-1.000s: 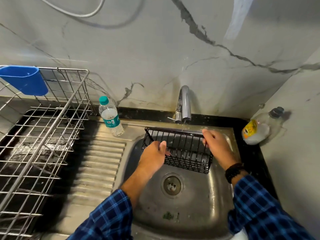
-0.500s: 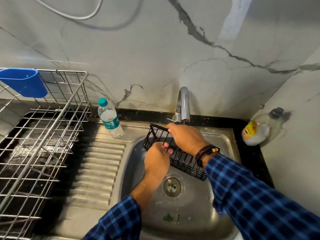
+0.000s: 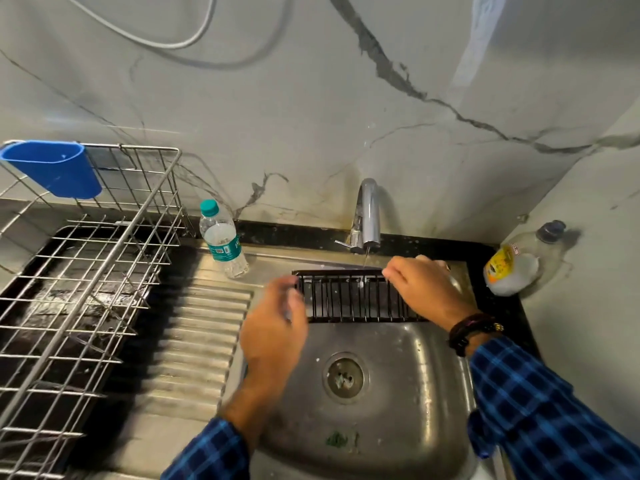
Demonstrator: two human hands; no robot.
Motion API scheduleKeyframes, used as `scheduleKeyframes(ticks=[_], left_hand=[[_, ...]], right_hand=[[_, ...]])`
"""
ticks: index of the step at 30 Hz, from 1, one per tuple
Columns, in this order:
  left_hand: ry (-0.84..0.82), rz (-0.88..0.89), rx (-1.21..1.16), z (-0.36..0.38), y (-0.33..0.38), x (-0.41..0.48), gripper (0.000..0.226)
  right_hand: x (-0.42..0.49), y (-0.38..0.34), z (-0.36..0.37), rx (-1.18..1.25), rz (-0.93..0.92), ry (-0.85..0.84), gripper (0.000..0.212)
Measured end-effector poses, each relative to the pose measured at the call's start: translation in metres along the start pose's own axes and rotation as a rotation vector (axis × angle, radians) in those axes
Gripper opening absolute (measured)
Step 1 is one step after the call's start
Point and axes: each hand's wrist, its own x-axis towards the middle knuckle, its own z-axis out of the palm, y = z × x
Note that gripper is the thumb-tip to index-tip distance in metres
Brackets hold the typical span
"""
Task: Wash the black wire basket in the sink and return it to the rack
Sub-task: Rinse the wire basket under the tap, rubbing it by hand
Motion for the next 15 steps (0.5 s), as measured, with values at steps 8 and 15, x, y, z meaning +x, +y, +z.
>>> scheduleKeyframes(ticks=[8,15], left_hand=[[-0.538,-0.558,-0.198,0.019,-0.002,0.068,0.016],[-0.78,-1.048,-0.421,0.026,-0.027,0.051,0.025]], right_hand=[[-0.017,-0.003,0.021,0.061,-0.22,0.261,0.035],[-0.051,0.002,0.031,-0.228,-0.386,0.527,0.023]])
